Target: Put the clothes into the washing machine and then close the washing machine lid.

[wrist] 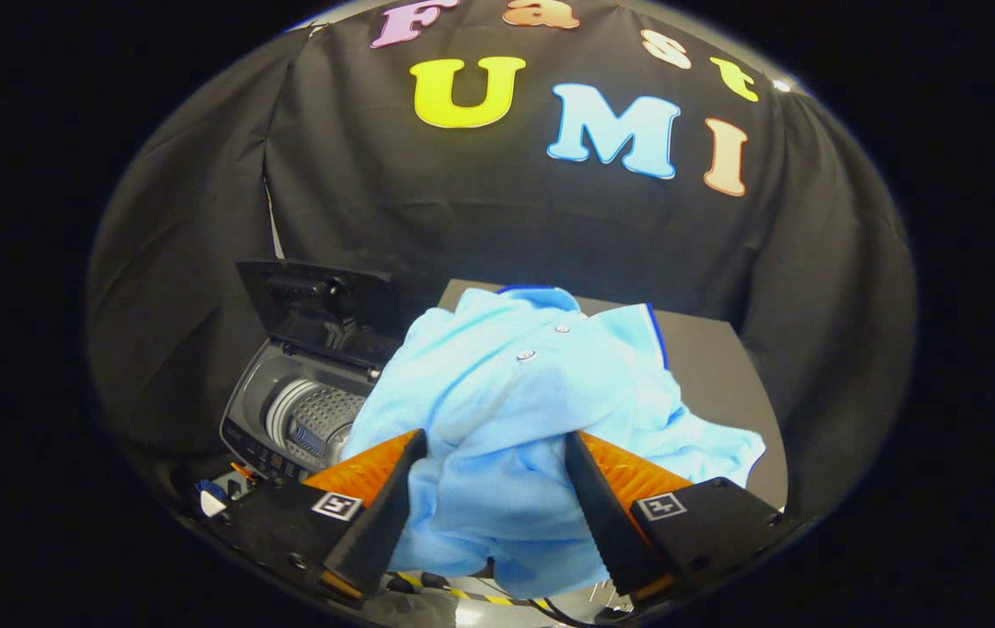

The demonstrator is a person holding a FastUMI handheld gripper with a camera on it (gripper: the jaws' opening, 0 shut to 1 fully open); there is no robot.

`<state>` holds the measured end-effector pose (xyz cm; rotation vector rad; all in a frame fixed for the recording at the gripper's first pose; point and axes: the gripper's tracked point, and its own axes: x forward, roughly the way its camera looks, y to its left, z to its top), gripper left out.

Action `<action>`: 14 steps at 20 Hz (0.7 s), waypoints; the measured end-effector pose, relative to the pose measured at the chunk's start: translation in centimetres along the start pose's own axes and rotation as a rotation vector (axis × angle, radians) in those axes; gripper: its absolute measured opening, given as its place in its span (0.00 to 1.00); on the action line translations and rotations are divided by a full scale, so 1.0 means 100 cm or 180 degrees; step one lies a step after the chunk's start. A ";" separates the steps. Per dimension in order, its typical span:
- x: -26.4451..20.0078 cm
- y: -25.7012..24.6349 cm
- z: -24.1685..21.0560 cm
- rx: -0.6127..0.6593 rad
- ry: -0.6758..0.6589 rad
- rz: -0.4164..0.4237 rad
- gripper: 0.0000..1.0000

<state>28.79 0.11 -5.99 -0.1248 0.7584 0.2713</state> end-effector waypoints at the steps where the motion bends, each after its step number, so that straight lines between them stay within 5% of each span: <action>1: -0.003 -0.005 0.003 0.0023 -0.0050 -0.0060 0.55; 3: 0.000 -0.001 0.003 0.0112 -0.0117 -0.0012 0.13; 4: -0.008 -0.003 0.013 0.0144 -0.0193 0.0005 0.02; 7: -0.028 0.005 0.045 0.0112 -0.0566 -0.0017 0.02; 14: -0.076 0.065 0.119 0.0148 -0.1074 0.0441 0.01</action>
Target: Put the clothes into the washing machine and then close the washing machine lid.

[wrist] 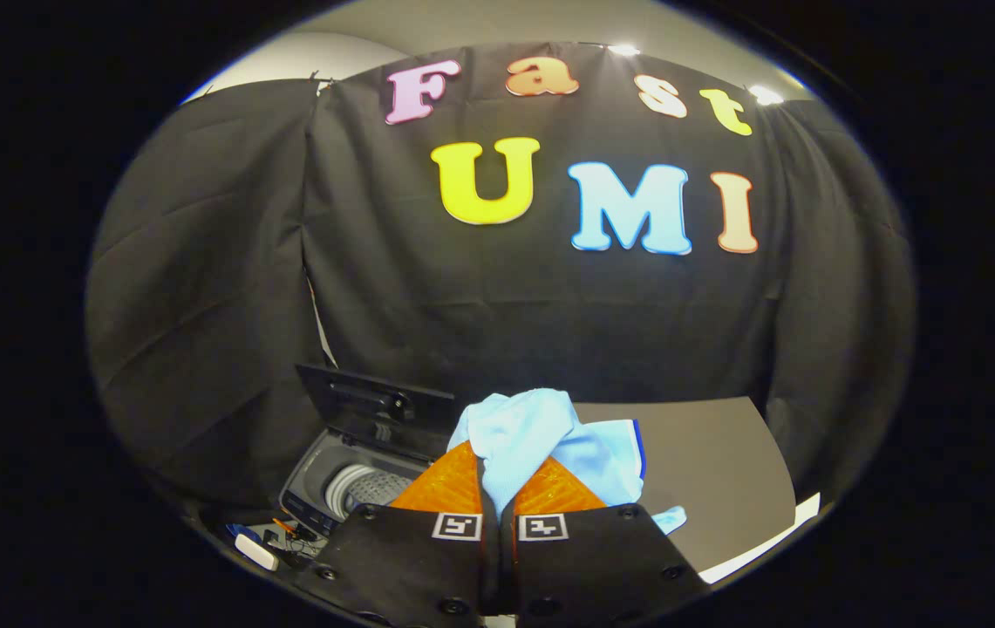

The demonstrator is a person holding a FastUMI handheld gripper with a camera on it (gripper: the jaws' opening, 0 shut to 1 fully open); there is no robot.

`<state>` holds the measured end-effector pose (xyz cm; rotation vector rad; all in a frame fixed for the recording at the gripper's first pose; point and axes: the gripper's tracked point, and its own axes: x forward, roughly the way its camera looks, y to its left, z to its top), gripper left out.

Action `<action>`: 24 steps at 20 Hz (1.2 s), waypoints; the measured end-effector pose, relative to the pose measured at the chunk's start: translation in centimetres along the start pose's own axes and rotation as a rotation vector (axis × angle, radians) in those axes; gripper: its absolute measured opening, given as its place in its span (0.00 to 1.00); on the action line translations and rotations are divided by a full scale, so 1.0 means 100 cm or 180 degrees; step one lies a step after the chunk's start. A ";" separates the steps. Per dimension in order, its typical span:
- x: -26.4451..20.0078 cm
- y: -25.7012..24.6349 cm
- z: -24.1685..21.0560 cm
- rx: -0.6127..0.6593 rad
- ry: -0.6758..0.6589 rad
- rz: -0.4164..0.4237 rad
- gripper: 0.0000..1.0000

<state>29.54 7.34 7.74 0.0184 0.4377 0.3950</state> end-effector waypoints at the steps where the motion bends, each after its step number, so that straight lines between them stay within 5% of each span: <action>1: 0.000 0.013 0.010 -0.0027 -0.0037 0.0088 0.01; 13: 0.026 0.169 0.045 -0.0270 -0.0098 0.0964 0.02; 24: 0.107 0.245 -0.065 -0.0109 0.0552 0.1127 0.02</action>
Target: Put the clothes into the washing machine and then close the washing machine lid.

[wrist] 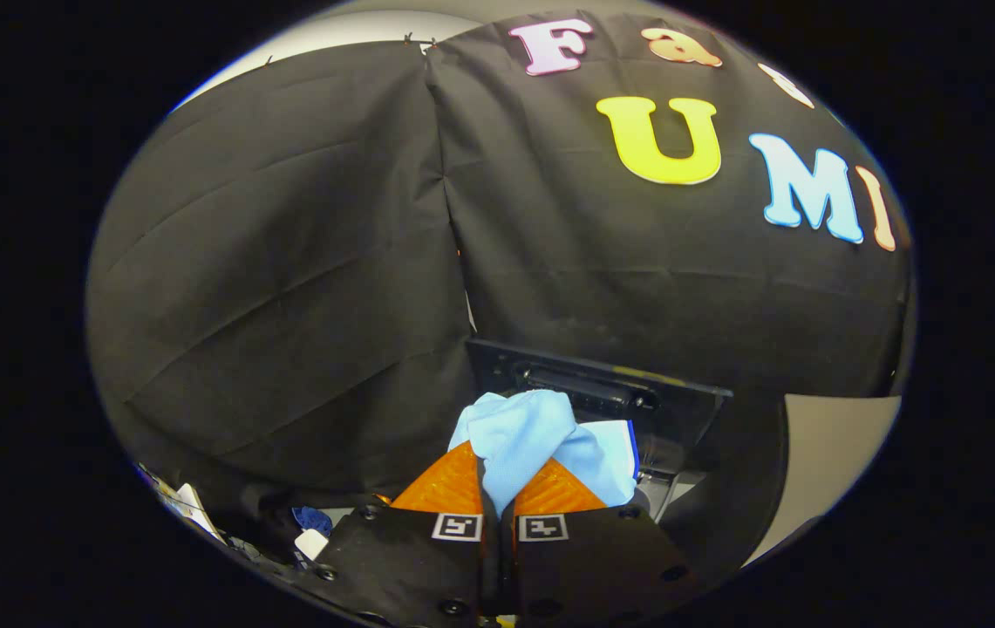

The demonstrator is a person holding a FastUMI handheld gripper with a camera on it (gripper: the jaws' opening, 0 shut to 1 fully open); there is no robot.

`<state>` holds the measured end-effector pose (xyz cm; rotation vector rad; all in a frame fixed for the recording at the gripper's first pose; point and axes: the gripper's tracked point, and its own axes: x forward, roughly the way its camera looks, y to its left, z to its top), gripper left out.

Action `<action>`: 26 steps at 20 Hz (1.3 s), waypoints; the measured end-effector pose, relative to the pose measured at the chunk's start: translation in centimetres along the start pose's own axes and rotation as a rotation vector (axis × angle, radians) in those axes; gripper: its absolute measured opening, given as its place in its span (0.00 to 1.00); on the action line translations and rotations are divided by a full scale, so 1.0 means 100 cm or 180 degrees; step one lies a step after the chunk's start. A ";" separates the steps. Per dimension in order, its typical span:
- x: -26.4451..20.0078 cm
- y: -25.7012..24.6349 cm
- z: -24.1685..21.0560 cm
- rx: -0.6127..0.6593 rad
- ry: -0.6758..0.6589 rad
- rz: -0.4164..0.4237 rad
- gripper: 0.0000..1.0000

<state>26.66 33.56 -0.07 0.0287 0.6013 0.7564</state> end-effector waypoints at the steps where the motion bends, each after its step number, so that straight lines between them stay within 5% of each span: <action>1: 0.010 0.000 -0.011 0.0011 0.0060 -0.0031 0.02; 12: 0.132 -0.037 -0.104 0.0421 0.0581 -0.0497 0.02; 24: 0.161 -0.055 -0.140 0.0609 0.0899 -0.0683 0.06; 26: 0.161 -0.061 -0.145 0.0642 0.0974 -0.0793 0.53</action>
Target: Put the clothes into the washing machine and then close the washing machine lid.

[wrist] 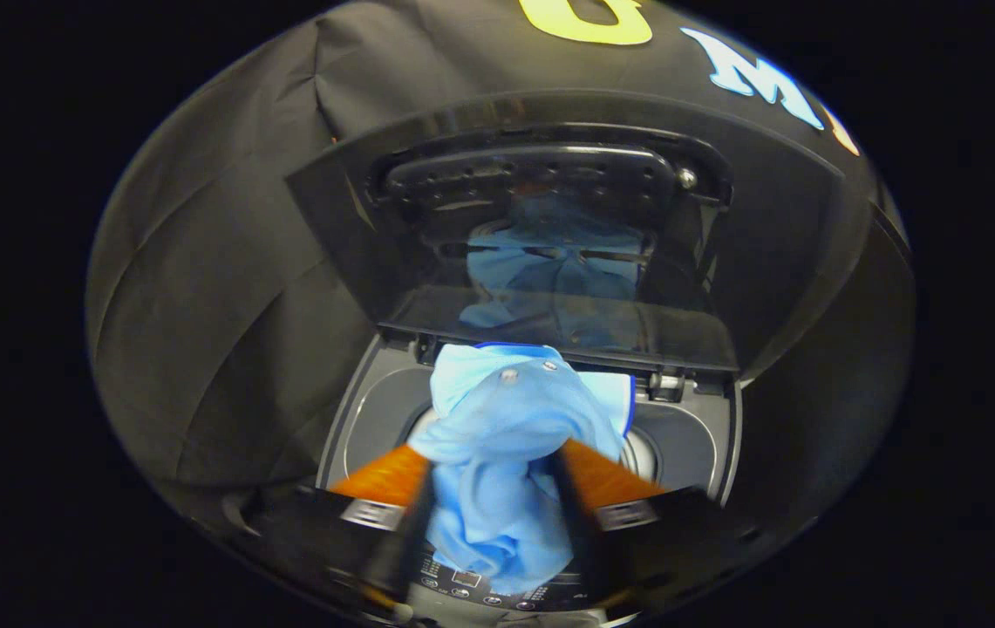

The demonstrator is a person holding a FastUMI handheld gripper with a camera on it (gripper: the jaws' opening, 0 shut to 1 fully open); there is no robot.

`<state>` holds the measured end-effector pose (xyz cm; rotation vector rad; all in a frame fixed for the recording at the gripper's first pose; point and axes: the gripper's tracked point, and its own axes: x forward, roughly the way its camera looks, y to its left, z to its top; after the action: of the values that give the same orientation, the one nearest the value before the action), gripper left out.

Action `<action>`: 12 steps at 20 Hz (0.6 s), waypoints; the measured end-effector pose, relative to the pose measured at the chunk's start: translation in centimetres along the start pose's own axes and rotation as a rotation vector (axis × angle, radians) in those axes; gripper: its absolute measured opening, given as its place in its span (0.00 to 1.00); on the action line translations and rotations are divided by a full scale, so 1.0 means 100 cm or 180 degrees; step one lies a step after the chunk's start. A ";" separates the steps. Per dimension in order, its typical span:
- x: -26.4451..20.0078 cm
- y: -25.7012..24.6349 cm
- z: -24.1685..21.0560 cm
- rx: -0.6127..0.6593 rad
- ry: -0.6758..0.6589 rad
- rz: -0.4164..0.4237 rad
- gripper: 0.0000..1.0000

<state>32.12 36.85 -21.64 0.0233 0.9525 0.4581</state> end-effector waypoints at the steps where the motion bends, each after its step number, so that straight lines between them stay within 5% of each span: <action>1: 0.006 0.001 -0.005 0.0016 0.0000 -0.0002 0.76; 2: 0.004 0.000 -0.003 0.0023 -0.0013 0.0016 0.99; 12: -0.030 -0.005 0.028 0.0071 -0.0179 0.0106 0.99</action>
<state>33.03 35.76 -17.76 0.0721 0.9029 0.4751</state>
